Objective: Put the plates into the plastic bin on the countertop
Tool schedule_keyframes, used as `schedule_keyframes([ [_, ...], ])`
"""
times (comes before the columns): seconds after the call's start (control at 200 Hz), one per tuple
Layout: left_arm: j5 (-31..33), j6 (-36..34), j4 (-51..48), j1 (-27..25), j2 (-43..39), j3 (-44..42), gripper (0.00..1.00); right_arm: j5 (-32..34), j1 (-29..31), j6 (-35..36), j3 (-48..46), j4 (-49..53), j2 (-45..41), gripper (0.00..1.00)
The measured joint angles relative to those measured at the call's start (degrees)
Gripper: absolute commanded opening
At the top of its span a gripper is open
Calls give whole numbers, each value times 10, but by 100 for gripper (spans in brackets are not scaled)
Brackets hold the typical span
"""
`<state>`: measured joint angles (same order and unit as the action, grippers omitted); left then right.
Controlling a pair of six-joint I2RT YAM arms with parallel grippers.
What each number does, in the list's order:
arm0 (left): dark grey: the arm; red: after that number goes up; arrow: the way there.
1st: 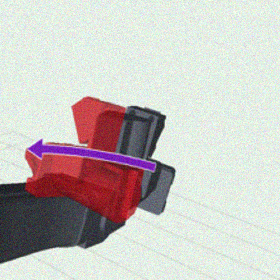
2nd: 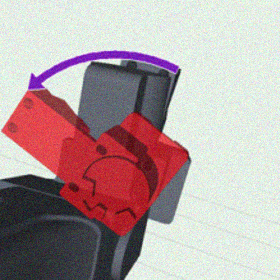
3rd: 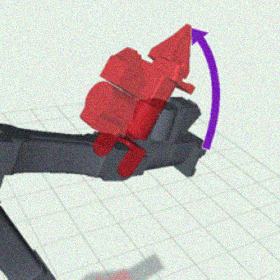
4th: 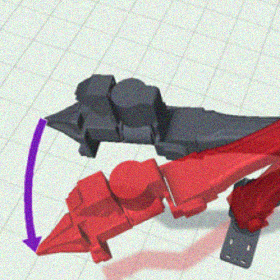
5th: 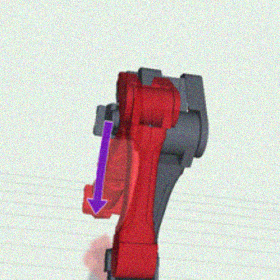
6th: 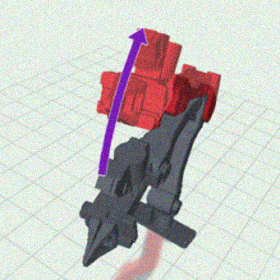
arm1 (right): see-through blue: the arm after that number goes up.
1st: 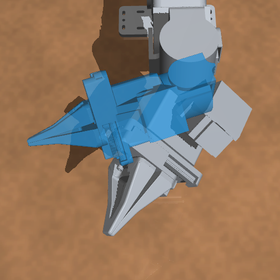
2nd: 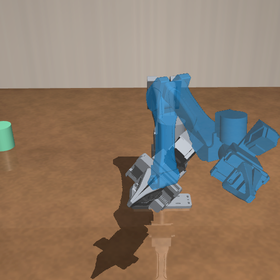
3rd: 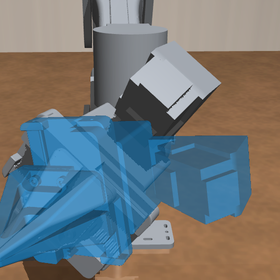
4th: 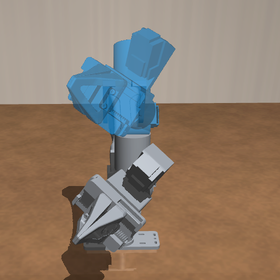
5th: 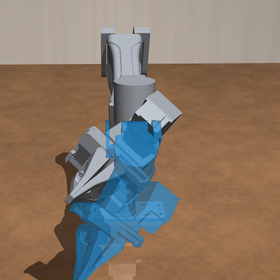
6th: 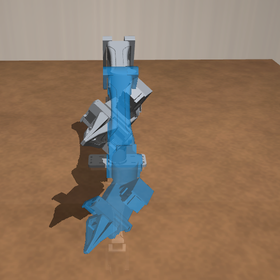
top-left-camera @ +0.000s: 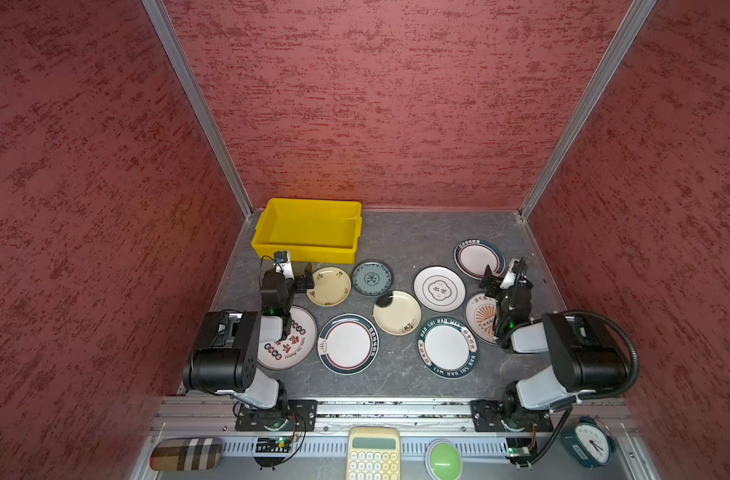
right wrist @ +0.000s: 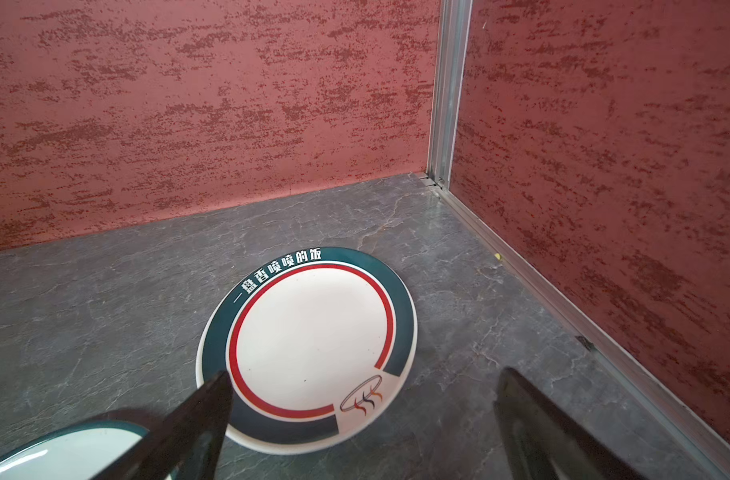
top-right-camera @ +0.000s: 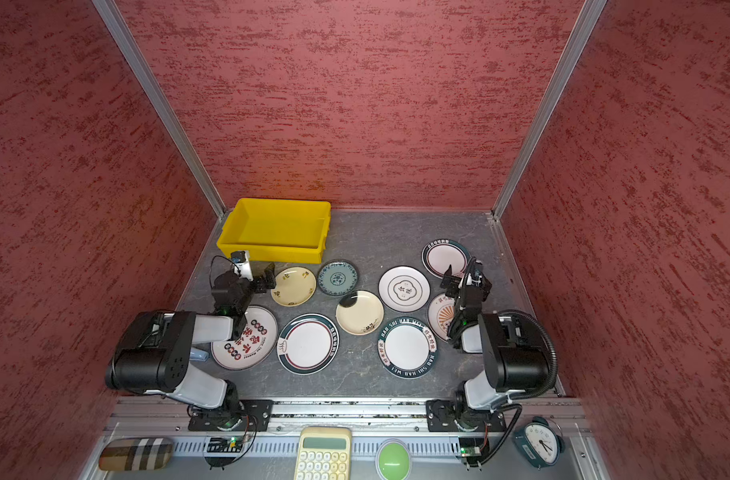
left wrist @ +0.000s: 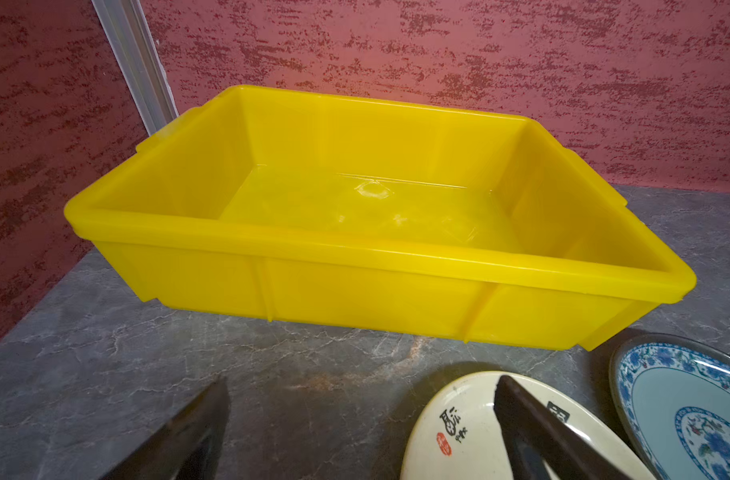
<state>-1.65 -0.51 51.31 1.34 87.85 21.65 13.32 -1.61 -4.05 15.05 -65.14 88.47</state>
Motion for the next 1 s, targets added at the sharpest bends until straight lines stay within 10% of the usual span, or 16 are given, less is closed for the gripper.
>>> schedule_keyframes([
  [1.002, -14, 0, -1, 6, 0, 0, 99, 0, 0, 0, 0, 0, 0, 99],
])
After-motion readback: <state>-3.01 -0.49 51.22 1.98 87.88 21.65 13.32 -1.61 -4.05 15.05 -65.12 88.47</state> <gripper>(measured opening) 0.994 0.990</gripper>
